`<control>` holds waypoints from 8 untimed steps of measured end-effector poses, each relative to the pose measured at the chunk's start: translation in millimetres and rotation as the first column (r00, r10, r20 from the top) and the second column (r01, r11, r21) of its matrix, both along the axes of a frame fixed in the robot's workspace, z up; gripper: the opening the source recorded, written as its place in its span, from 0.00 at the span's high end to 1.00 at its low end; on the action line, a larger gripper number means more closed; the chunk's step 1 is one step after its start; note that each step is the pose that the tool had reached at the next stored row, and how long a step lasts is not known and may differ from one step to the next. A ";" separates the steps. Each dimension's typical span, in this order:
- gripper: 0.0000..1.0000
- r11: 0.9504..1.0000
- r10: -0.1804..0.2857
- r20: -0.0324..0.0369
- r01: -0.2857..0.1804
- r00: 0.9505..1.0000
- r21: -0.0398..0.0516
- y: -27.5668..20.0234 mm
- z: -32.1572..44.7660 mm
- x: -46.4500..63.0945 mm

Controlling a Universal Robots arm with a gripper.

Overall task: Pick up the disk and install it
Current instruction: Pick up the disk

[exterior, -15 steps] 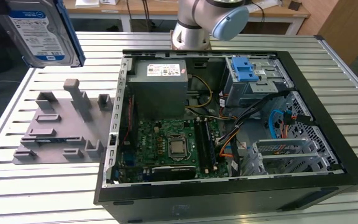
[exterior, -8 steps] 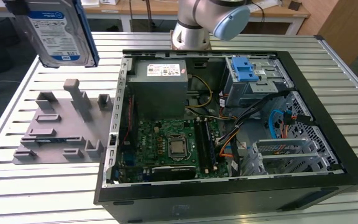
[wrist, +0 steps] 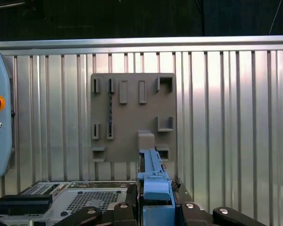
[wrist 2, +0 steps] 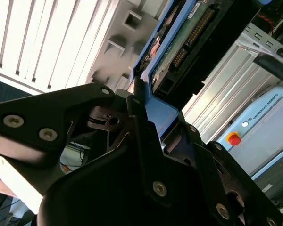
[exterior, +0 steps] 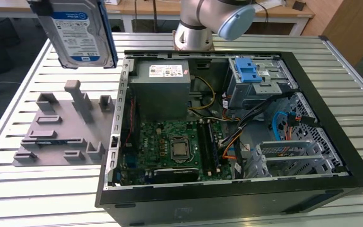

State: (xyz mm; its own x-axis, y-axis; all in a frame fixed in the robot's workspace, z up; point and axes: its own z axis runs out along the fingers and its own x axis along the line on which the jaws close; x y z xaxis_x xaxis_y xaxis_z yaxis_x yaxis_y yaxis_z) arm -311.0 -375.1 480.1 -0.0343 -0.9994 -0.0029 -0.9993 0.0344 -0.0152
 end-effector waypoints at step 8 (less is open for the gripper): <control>0.64 1.000 0.000 -0.004 0.000 1.000 0.000 -0.1 -0.2 36.4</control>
